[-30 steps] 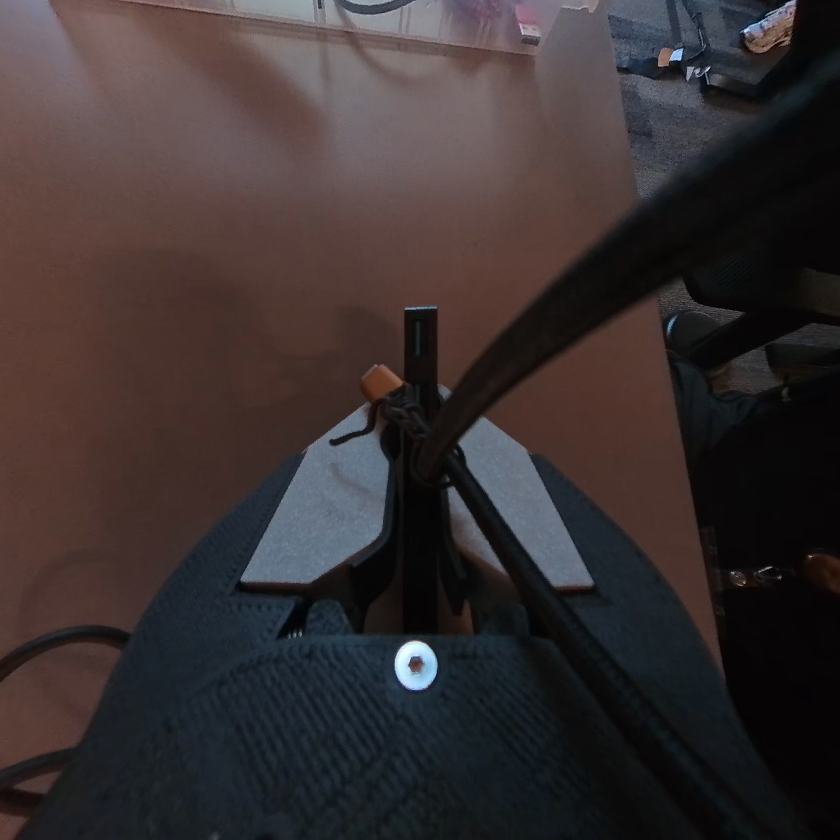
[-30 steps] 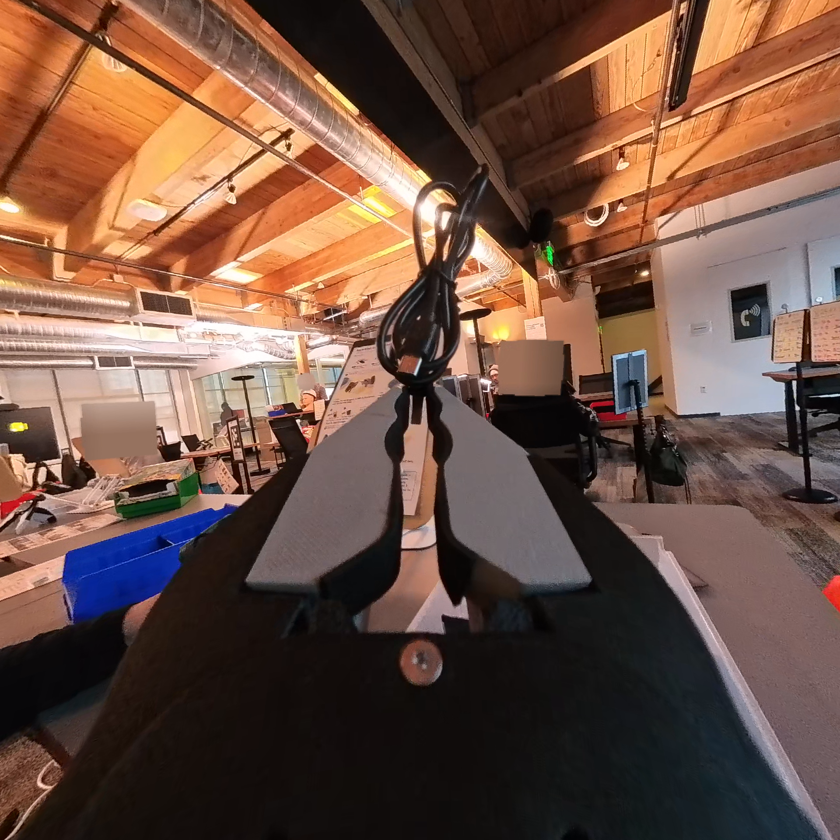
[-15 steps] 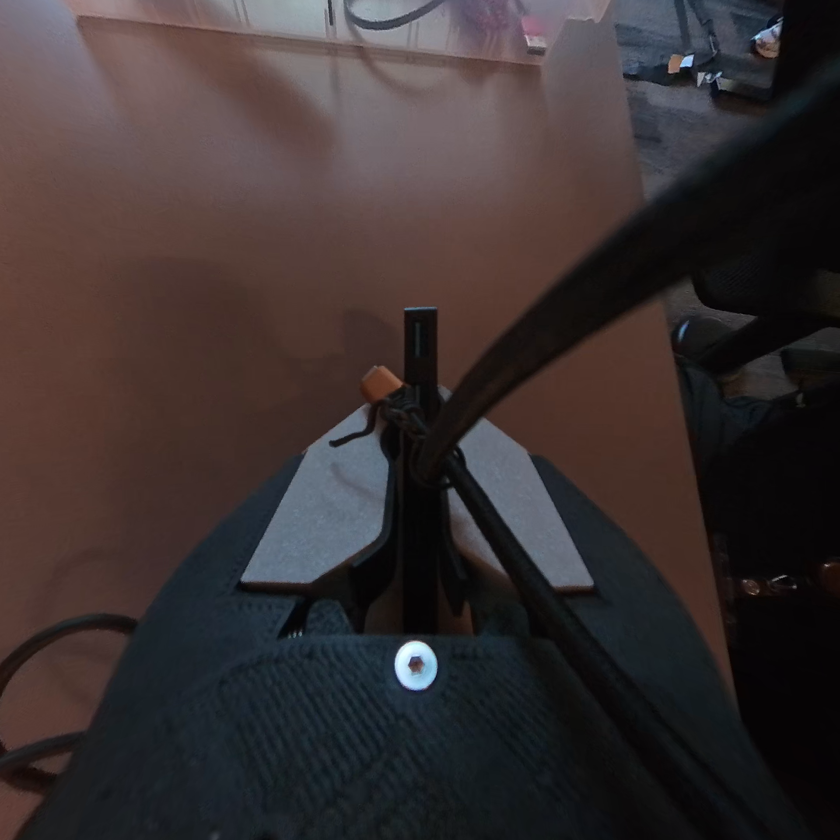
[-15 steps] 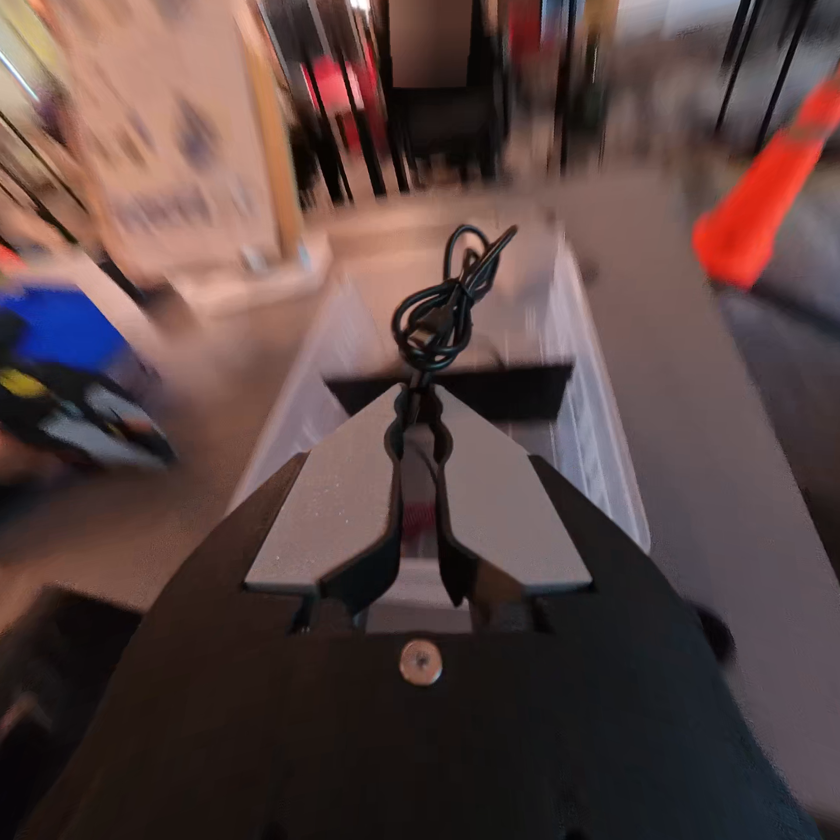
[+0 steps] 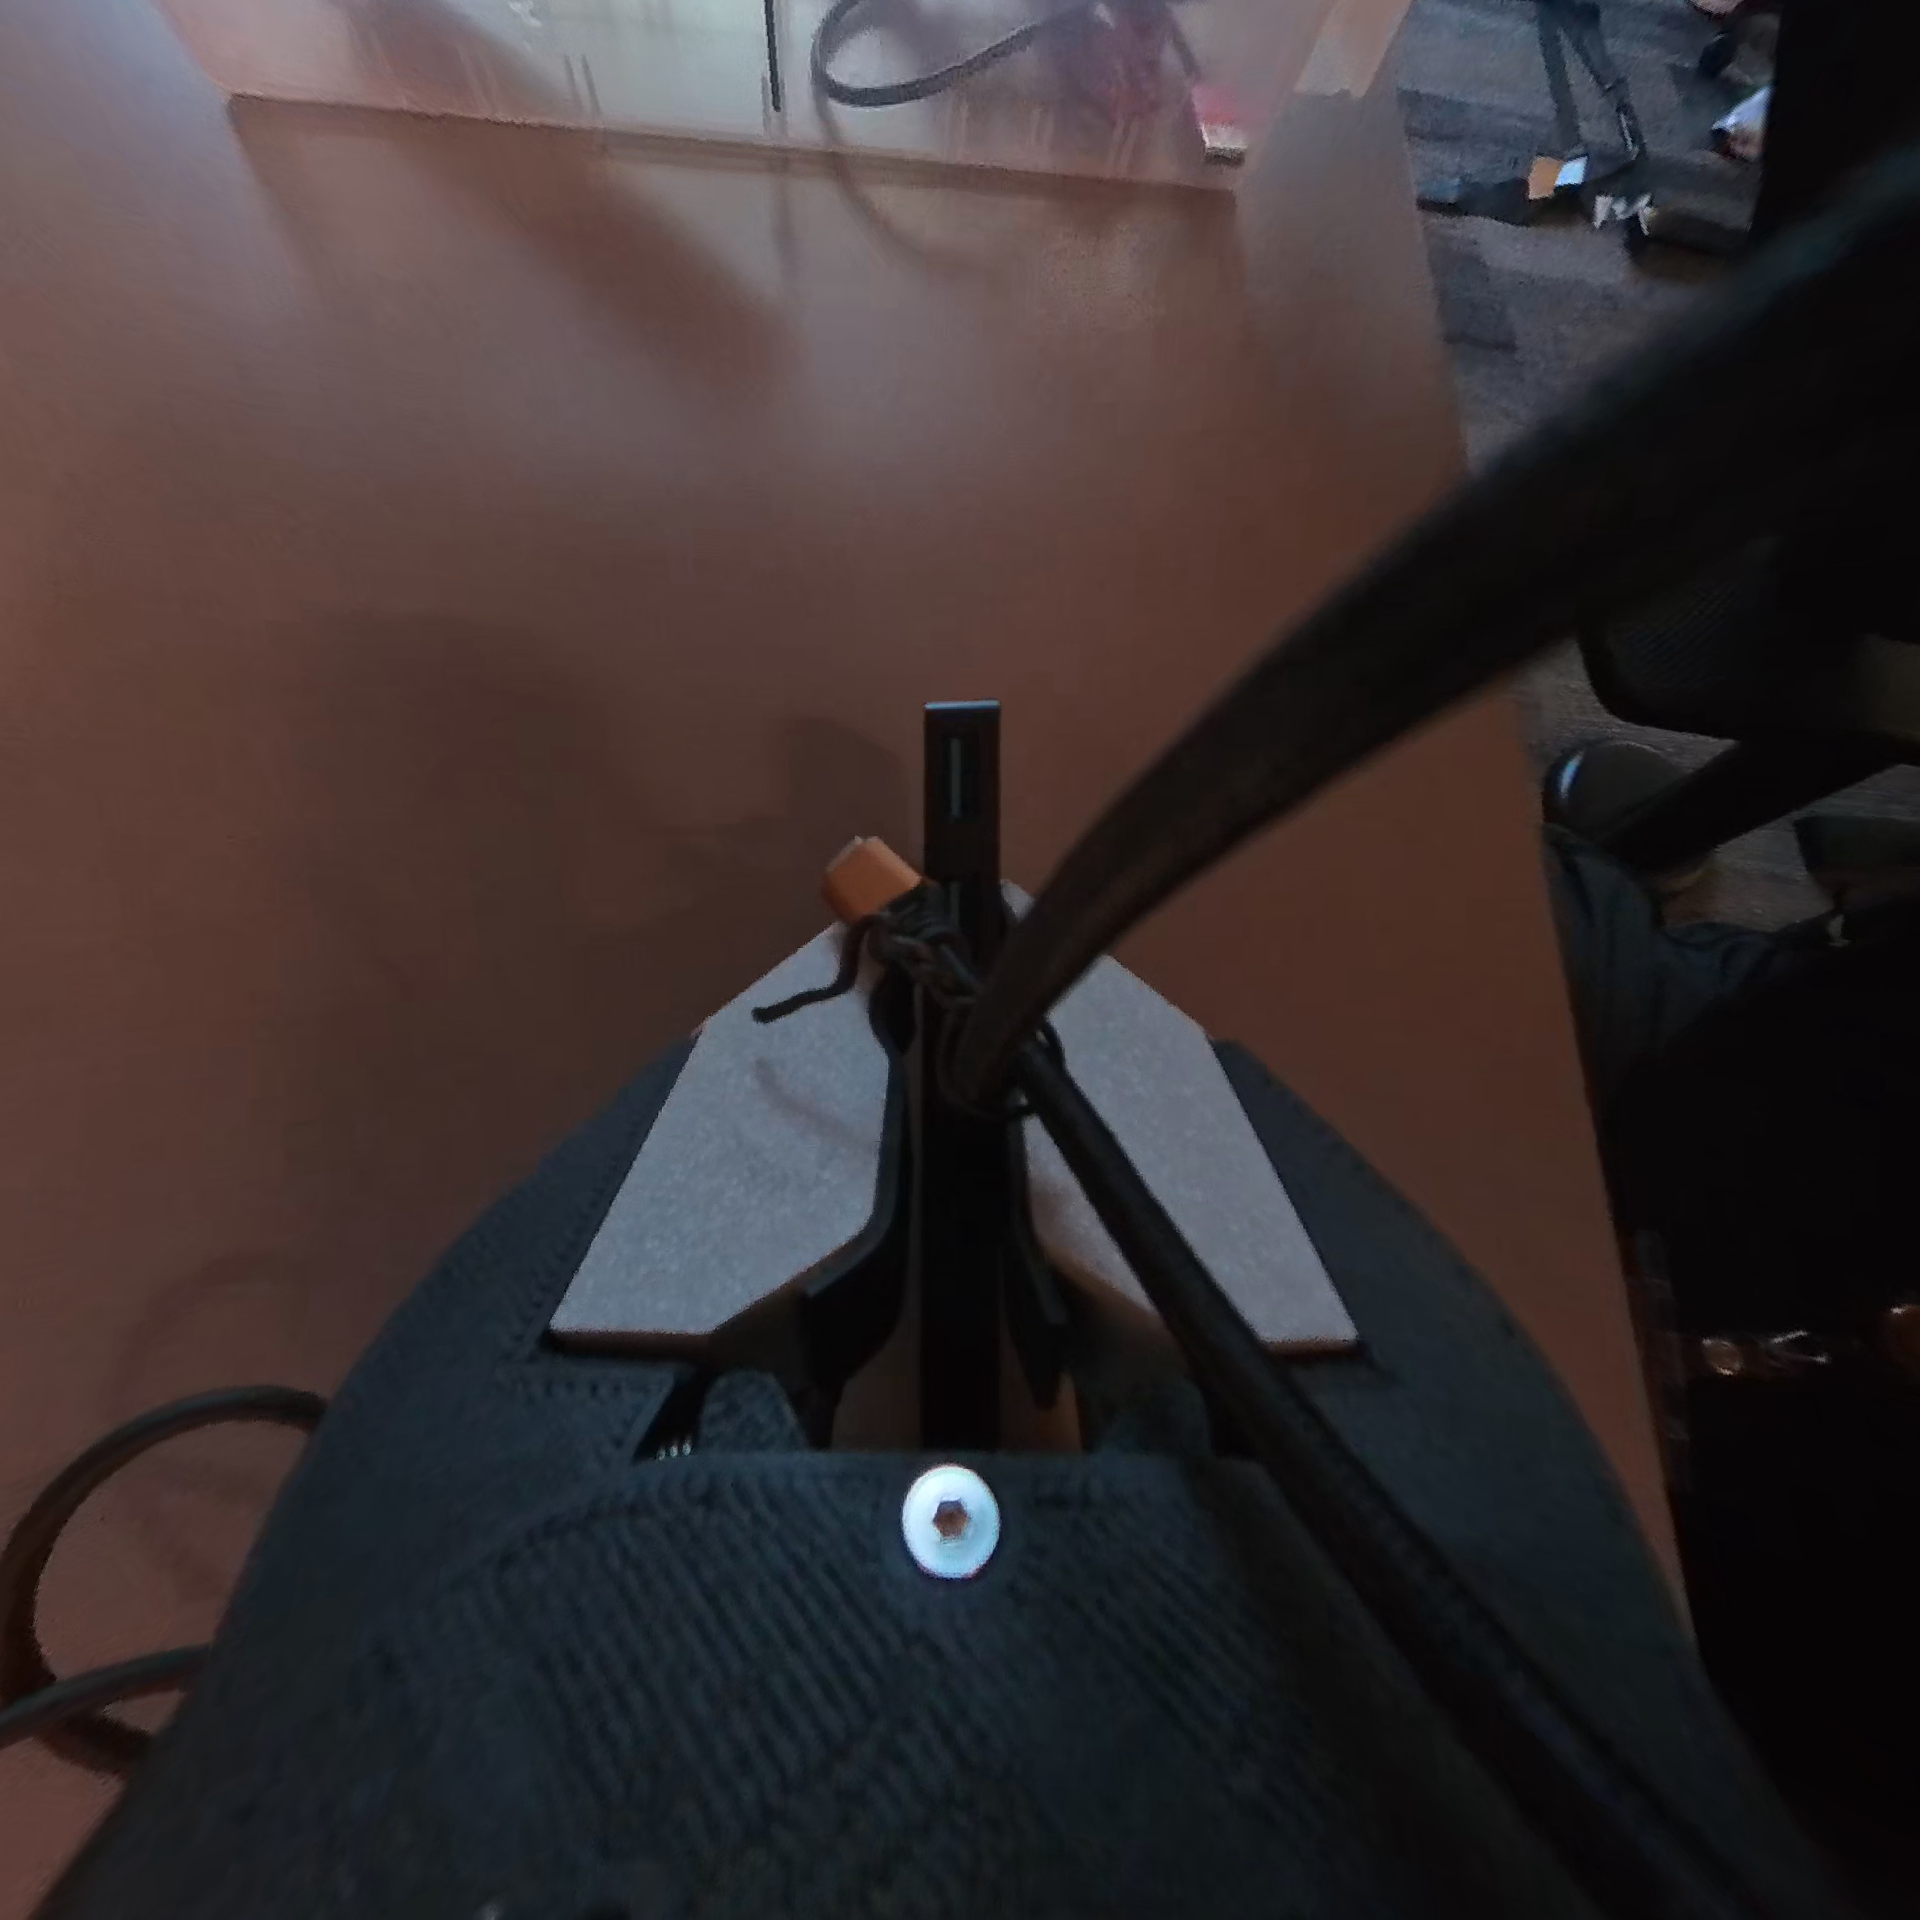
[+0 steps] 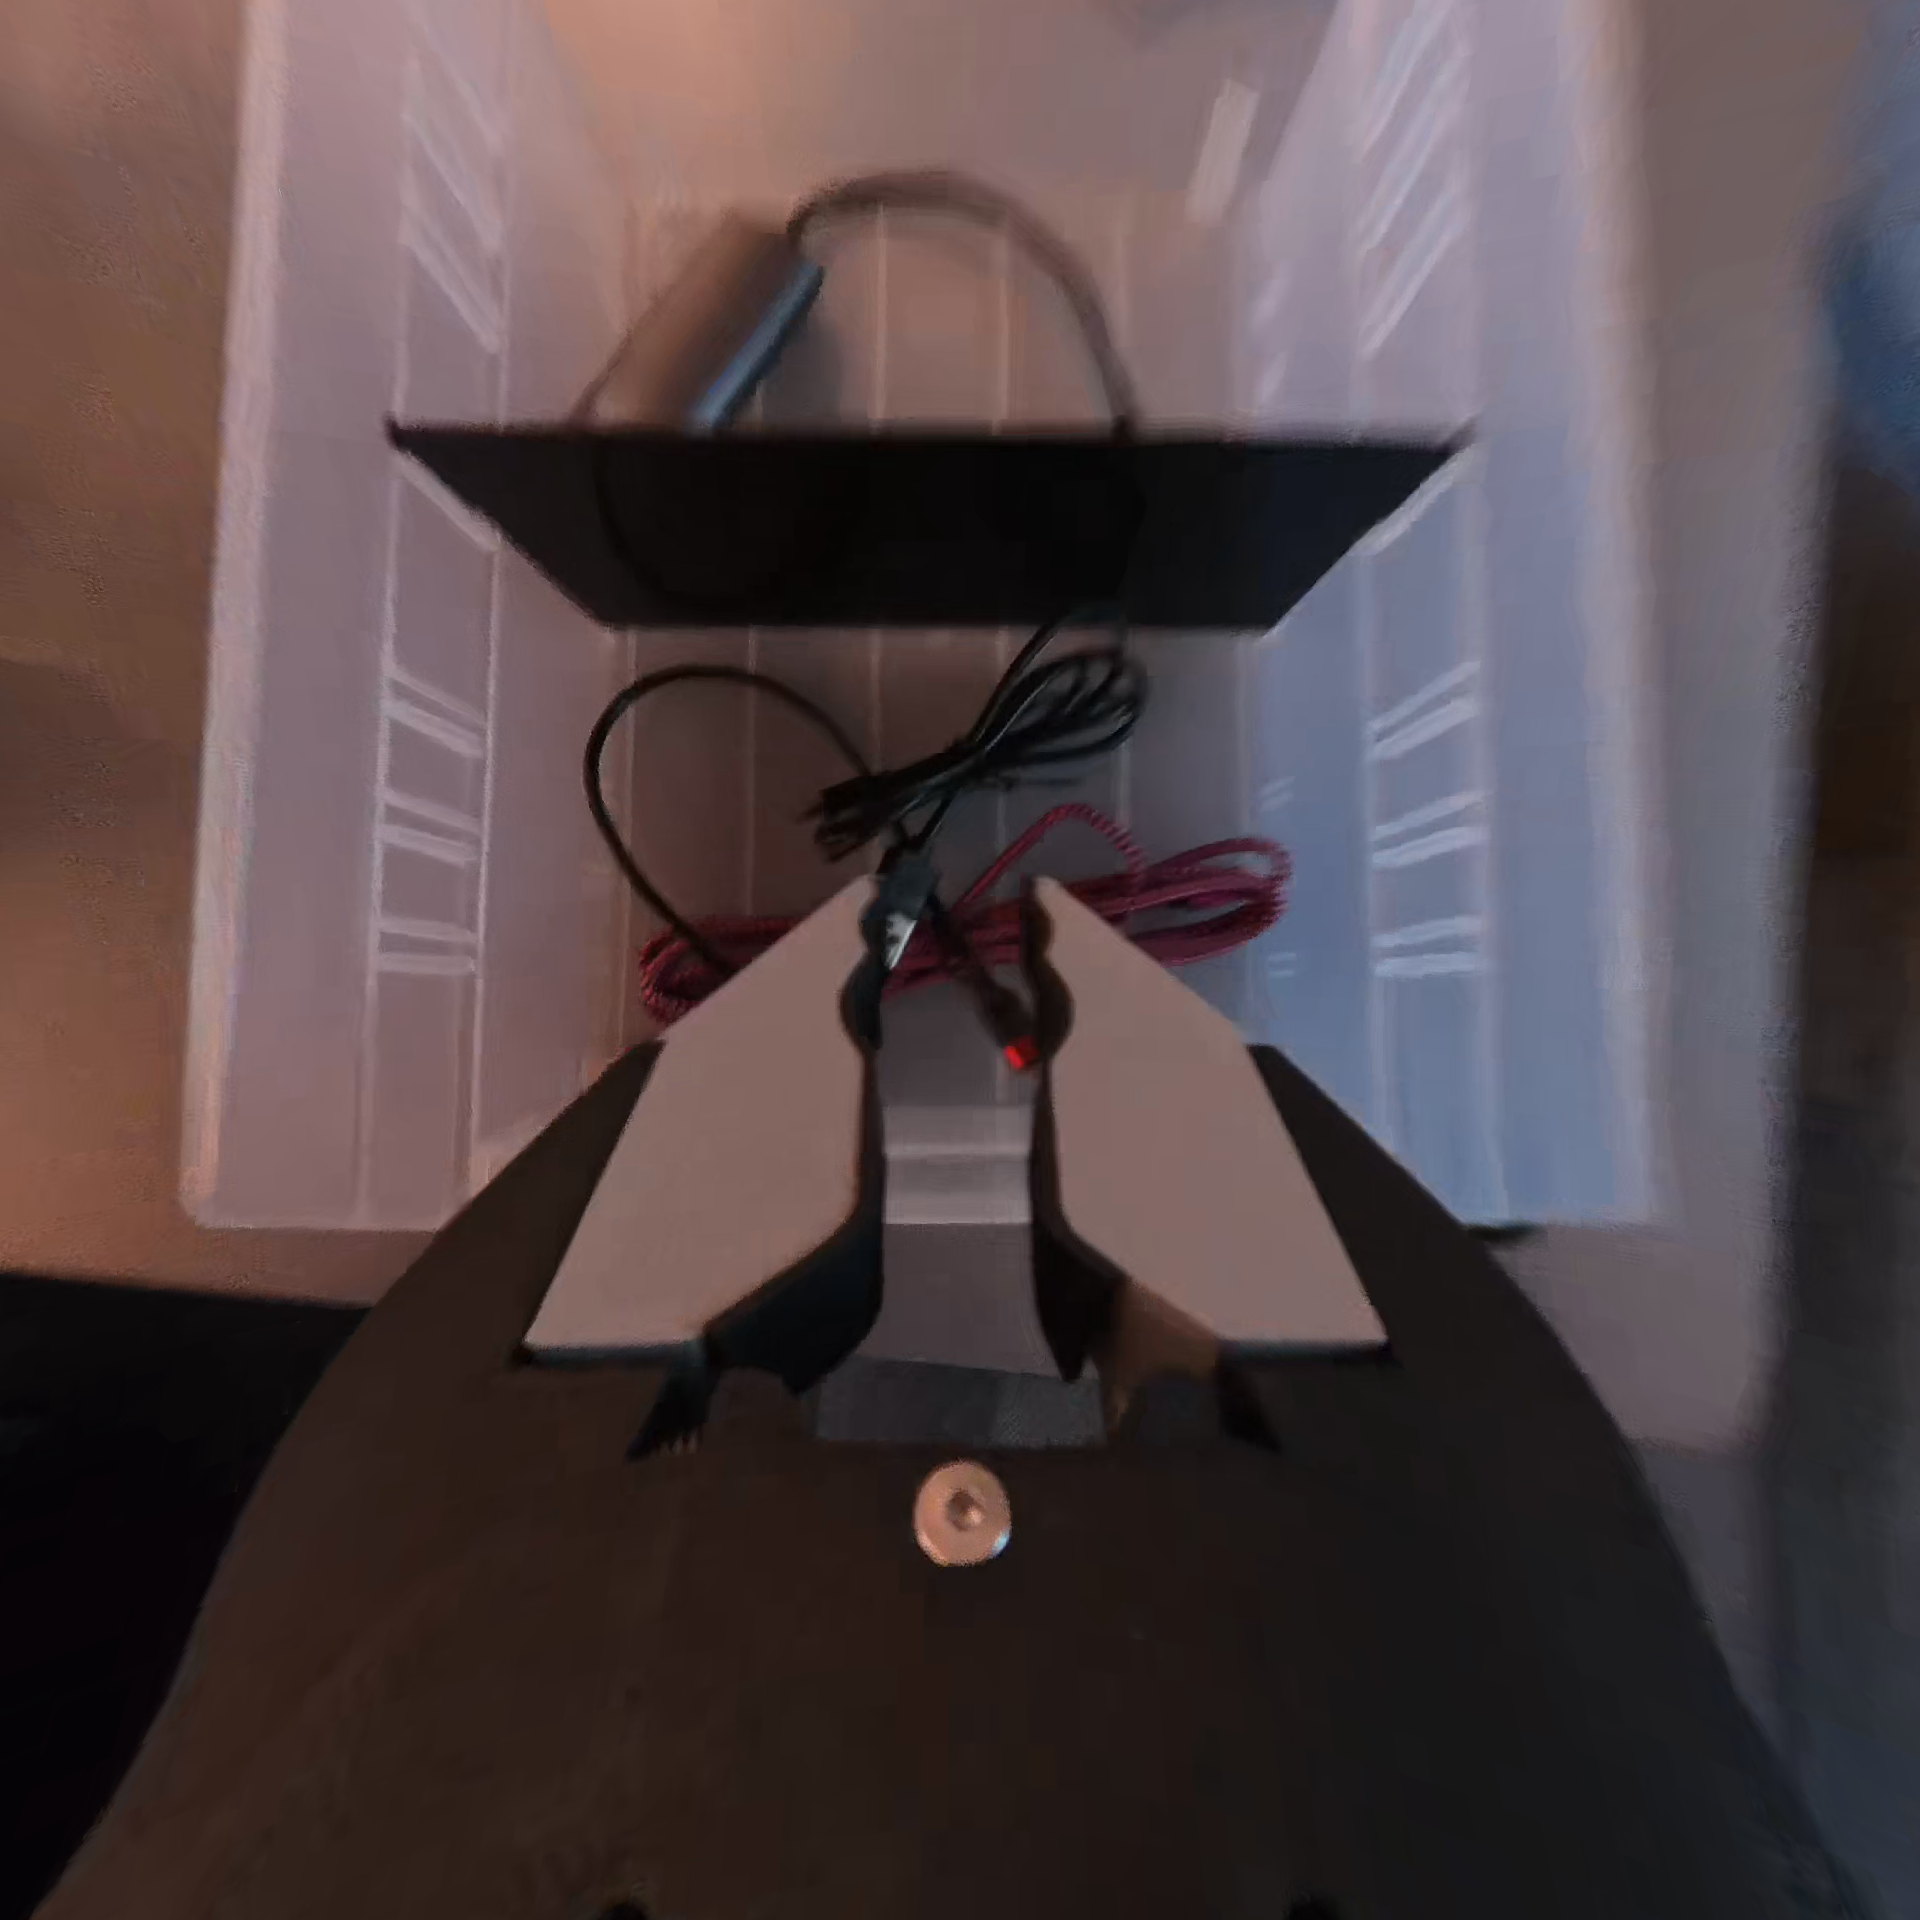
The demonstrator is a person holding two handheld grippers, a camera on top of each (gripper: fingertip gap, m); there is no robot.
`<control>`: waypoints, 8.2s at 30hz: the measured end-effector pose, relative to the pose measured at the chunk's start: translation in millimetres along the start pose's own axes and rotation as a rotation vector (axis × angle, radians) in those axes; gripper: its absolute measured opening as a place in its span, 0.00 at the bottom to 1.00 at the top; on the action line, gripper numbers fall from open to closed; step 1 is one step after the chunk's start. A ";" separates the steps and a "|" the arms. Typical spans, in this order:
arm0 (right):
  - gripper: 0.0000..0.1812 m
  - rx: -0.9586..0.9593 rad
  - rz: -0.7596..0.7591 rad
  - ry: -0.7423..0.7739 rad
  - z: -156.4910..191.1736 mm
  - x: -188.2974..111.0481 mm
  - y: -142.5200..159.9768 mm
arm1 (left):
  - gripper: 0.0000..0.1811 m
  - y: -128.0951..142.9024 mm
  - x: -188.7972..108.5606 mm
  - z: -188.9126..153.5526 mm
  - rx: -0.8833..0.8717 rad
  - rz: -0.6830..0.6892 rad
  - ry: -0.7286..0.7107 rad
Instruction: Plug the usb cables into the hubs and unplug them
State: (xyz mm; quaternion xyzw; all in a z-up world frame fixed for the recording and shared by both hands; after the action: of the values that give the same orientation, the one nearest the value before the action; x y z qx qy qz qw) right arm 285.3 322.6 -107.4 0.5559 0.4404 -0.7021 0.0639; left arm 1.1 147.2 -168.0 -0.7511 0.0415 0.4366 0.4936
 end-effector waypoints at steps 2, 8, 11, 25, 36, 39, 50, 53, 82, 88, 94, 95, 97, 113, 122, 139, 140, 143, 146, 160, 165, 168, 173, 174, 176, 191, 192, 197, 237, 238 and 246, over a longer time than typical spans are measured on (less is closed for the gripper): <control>0.15 -0.050 -0.080 0.020 11.4 -17.6 -12.4 | 0.06 -1.6 -0.6 0.4 0.005 -0.011 -0.006; 0.18 -0.425 -0.251 -0.446 150.1 -43.8 -39.9 | 0.05 -7.1 -3.1 -3.3 0.054 -0.039 -0.016; 0.20 -0.635 -0.205 -0.590 216.1 -30.8 -33.1 | 0.05 -12.3 -6.2 -8.8 0.097 -0.070 -0.009; 0.05 -0.835 -0.190 -0.739 294.7 18.7 -25.6 | 0.08 -22.6 -13.1 -30.6 0.123 -0.142 0.116; 0.05 -0.716 -0.286 -0.918 277.1 6.7 -34.3 | 0.05 -25.2 -32.5 -26.6 0.110 -0.166 0.120; 0.04 -0.689 -0.242 -0.988 277.5 9.5 -29.1 | 0.05 -21.7 -30.5 -30.9 0.078 -0.156 0.195; 0.06 -0.704 -0.325 -0.838 272.8 -17.2 -42.5 | 0.05 -13.6 -20.6 -19.6 -0.009 -0.097 0.153; 0.15 -0.769 -0.312 -0.721 284.9 -5.9 -41.6 | 0.05 -12.8 -17.3 -21.3 0.007 -0.080 0.146; 0.05 -0.541 -0.433 -1.116 304.4 29.7 -48.6 | 0.06 -13.8 -13.0 -20.3 -0.009 -0.100 0.149; 0.03 -0.343 -0.513 -1.238 303.7 27.3 -58.9 | 0.06 -16.3 -21.6 -15.6 -0.084 -0.161 0.184; 0.02 -0.200 -0.588 -1.377 299.3 18.4 -68.3 | 0.06 -25.0 -24.1 -21.8 -0.101 -0.201 0.222; 0.03 -0.216 -0.569 -1.373 300.5 18.9 -67.5 | 0.06 -23.6 -24.2 -21.5 -0.095 -0.191 0.219; 0.03 -0.262 -0.520 -1.320 300.8 19.7 -66.7 | 0.06 -21.8 -23.9 -20.4 -0.095 -0.181 0.210; 0.11 -0.696 -0.310 -0.808 298.3 17.4 -45.8 | 0.05 -14.7 -17.8 -14.3 -0.078 -0.112 0.154; 0.03 -0.764 -0.326 -0.776 306.3 27.4 -41.6 | 0.05 -7.5 -10.8 -21.0 0.015 -0.024 0.119; 0.02 -0.586 -0.421 -0.980 308.1 47.6 -48.6 | 0.05 8.7 -7.5 -3.6 -0.016 0.034 0.036; 0.01 -0.501 -0.533 -1.082 308.0 32.4 -57.6 | 0.05 8.4 -6.8 -5.0 -0.011 0.032 0.041; 0.02 -0.322 -0.658 -1.251 294.8 8.1 -78.5 | 0.05 3.4 11.6 -21.2 0.025 0.058 0.079; 0.02 -0.410 -0.594 -1.087 292.8 20.3 -72.7 | 0.05 -5.0 9.6 -17.6 0.080 0.039 0.003; 0.02 -0.370 -0.694 -0.117 114.7 -105.1 -77.8 | 0.05 -10.2 -23.8 12.7 0.060 -0.086 -0.158; 0.02 -0.112 -0.374 0.151 6.7 -79.1 -30.8 | 0.05 -8.9 -19.4 13.2 0.084 -0.070 -0.182; 0.15 -0.022 -0.167 0.127 -13.1 -42.1 -7.9 | 0.05 -7.4 -17.5 14.7 0.081 -0.063 -0.184; 0.11 -0.084 -0.244 0.158 -2.0 -42.9 -26.9 | 0.05 -7.3 -16.8 15.9 0.087 -0.066 -0.191; 0.12 -0.101 -0.283 0.156 4.1 -48.0 -32.8 | 0.05 -7.7 -17.1 15.4 0.090 -0.067 -0.190; 0.16 -0.173 -0.363 0.031 35.7 -54.6 -45.4 | 0.05 -10.1 -18.2 13.7 0.103 -0.081 -0.190; 0.05 -1.028 -0.236 -0.478 291.2 9.5 -21.5 | 0.05 -26.1 -20.7 -33.6 0.403 -0.169 -0.079; 0.04 -1.040 -0.249 -0.462 291.2 6.6 -22.7 | 0.05 -28.4 -22.5 -32.7 0.379 -0.193 -0.076; 0.04 -0.935 -0.312 -0.354 261.6 -18.5 -41.4 | 0.18 -46.2 -54.8 -14.1 0.196 -0.358 -0.098; 0.24 -0.342 -0.230 -0.181 102.9 -48.9 -70.3 | 0.13 0.0 -31.1 40.4 -0.047 -0.152 -0.193; 0.23 -0.340 -0.225 -0.171 100.6 -47.7 -67.6 | 0.12 1.5 -29.2 41.0 -0.046 -0.143 -0.198; 0.15 -0.360 -0.109 -0.120 91.5 -6.0 -76.5 | 0.11 2.6 -29.0 40.8 -0.036 -0.138 -0.223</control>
State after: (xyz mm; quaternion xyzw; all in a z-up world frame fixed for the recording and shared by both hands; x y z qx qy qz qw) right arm 177.0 303.4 -61.1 0.4679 0.5835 -0.6465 0.1504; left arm -43.1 166.9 -155.0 -0.7075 -0.0730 0.4832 0.5105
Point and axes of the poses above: each gripper's, where its closed fingertips meet, x out along the fingers, y out of its underside, z = x × y across the jaws, the point moved 3 cm from there along -x, back along the fingers, and after that the axes turned 4 degrees about z, right-handed, at the moved point
